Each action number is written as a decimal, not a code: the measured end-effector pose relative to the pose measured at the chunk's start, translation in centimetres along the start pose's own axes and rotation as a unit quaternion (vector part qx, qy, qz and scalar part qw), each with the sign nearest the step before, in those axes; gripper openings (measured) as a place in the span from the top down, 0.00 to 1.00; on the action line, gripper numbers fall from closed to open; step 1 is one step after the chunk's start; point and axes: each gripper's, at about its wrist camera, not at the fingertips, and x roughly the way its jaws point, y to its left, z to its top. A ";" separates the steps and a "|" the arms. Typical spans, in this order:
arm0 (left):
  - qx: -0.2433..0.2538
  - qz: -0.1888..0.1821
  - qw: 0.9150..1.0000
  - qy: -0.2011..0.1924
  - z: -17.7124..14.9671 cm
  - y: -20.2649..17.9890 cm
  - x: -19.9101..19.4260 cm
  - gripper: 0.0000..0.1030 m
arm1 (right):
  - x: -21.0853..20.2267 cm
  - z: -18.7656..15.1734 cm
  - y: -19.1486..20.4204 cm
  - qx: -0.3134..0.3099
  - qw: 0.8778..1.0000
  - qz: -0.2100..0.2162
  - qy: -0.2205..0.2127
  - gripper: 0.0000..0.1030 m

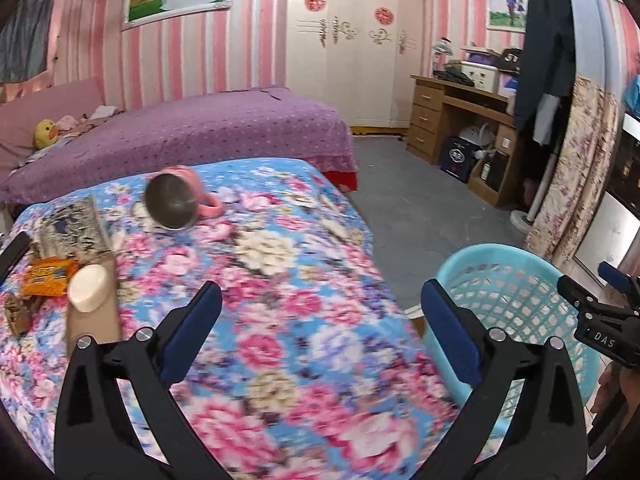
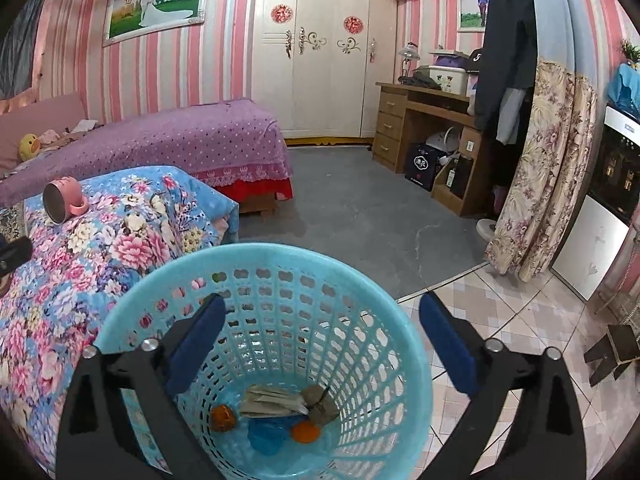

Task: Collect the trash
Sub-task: 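Move both grippers back over the bed toward the brown stocking and soap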

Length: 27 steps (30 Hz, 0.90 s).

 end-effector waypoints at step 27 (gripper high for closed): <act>-0.017 0.105 0.994 -0.027 -2.0 15.4 -4.8 0.05 | -0.9 2.4 15.0 -0.012 0.998 0.061 -0.015 0.04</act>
